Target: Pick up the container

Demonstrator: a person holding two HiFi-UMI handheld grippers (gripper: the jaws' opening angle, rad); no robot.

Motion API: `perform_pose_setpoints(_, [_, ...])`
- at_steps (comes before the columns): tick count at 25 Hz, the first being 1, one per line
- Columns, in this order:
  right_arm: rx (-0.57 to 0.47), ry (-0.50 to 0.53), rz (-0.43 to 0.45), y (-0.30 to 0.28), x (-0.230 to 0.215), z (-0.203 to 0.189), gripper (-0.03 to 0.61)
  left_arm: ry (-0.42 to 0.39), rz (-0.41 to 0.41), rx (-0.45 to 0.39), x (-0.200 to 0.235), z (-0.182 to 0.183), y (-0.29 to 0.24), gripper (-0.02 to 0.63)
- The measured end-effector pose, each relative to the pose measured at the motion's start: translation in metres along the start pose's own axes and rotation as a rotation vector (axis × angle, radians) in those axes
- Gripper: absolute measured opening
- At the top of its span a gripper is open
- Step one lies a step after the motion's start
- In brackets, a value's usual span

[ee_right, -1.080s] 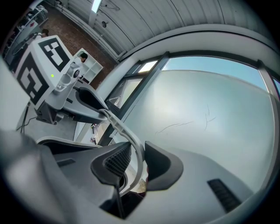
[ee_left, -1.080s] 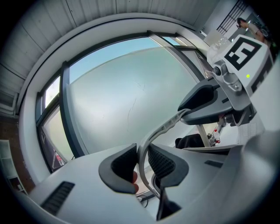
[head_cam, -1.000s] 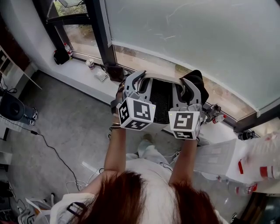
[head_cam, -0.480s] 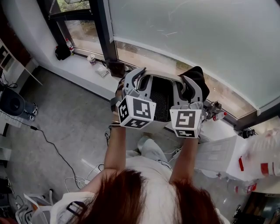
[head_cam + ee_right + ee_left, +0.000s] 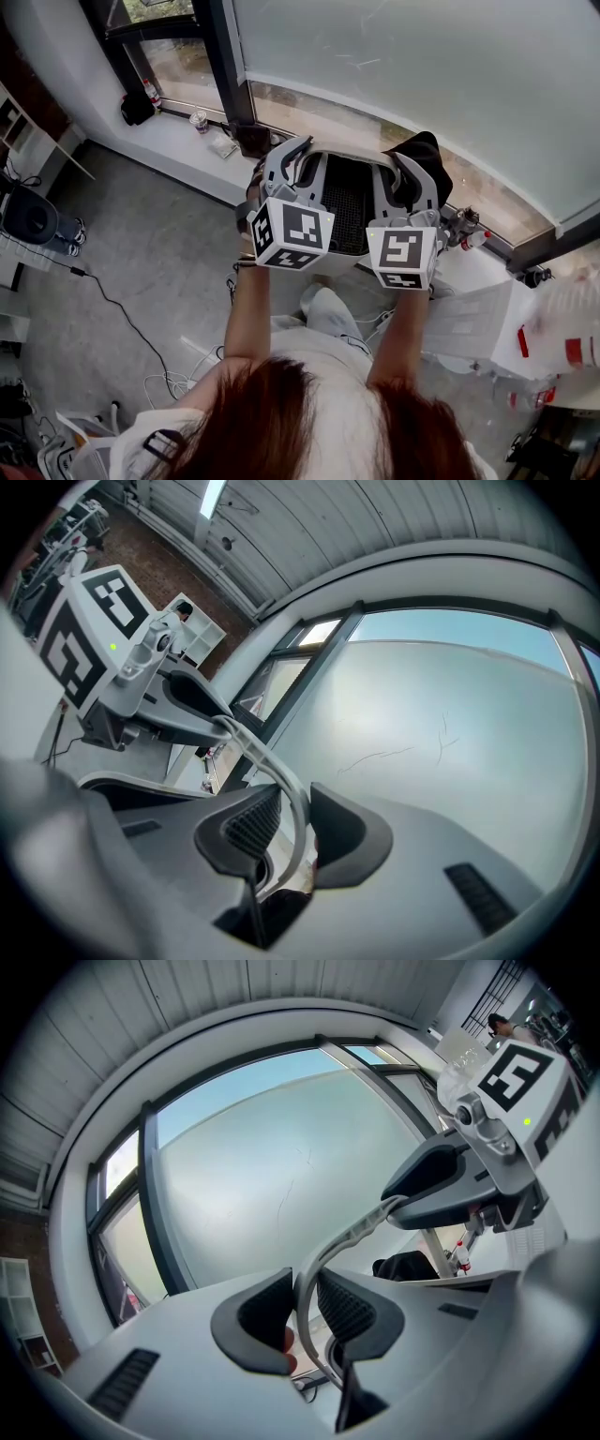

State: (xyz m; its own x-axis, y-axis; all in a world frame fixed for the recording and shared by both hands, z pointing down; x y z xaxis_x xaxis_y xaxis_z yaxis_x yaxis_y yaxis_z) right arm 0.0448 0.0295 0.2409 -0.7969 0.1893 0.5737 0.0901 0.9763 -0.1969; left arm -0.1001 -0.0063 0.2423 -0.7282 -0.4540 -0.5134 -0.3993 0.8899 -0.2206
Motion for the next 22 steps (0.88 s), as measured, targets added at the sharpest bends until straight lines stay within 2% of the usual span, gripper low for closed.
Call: perform_pose_setpoints(22, [-0.006,-0.012,0.015,0.0049,0.0037,0.0087,0.109,0.003,0.004,-0.026,0.0081,0.0006,0.0103,0.089])
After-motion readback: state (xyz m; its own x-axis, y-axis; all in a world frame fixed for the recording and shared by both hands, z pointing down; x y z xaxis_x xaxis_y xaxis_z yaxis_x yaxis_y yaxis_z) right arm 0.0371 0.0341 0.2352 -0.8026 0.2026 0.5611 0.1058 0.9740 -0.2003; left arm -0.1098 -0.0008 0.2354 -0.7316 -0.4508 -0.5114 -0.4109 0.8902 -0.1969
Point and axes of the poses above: the fingertips, and each gripper's own axes: y backward along the fingers, x to its left, z out of its top, the point moved 7 cm from there along y, backward along the fingers, and after that the axes turned 11 degrees about x, right-handed, at the moved point
